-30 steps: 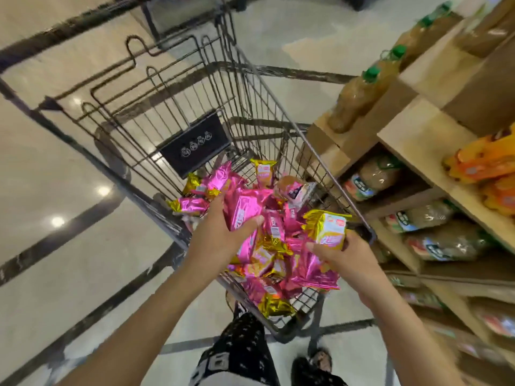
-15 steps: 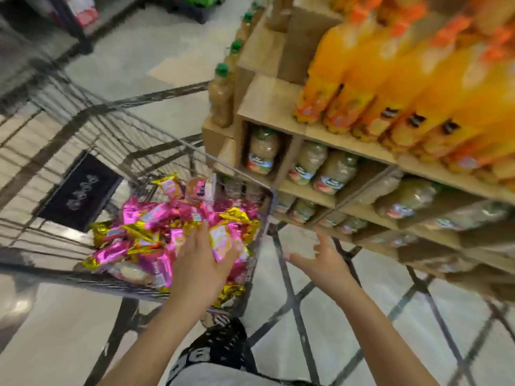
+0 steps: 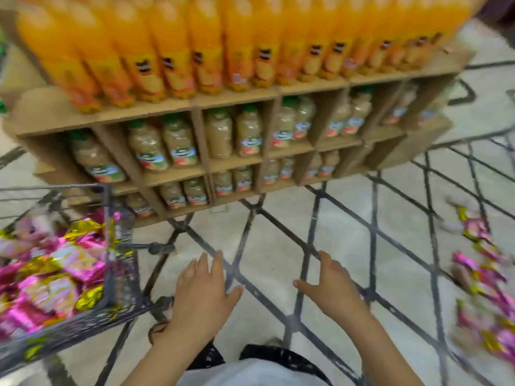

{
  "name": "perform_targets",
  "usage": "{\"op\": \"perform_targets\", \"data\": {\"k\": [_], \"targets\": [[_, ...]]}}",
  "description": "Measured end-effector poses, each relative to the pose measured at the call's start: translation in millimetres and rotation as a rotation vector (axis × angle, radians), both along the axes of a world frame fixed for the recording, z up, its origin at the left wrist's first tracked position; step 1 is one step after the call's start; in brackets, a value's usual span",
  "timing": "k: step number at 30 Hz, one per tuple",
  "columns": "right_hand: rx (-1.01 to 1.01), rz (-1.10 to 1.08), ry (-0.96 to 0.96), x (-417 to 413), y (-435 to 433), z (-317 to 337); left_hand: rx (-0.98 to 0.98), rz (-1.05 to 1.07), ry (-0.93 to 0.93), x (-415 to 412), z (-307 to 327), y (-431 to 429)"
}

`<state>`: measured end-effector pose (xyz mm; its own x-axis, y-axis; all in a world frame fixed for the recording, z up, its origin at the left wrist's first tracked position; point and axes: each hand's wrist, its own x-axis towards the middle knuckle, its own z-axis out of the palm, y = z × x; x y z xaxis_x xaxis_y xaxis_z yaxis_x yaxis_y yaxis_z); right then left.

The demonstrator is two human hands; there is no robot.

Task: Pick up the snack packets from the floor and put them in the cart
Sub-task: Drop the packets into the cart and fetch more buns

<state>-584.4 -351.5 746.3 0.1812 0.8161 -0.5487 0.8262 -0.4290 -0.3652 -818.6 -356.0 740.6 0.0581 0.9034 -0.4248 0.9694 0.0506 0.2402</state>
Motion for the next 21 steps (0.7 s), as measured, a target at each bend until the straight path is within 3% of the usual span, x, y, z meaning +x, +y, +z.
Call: {"op": "perform_targets", "data": {"k": [9, 21], "targets": [[-0.025, -0.304, -0.158, 144, -125, -2, -0.045, -0.499, 0.116, 172, 14, -18], [-0.105, -0.776, -0.029, 231, -200, -16, -0.056, -0.989, 0.243, 329, 5, -14]]}}
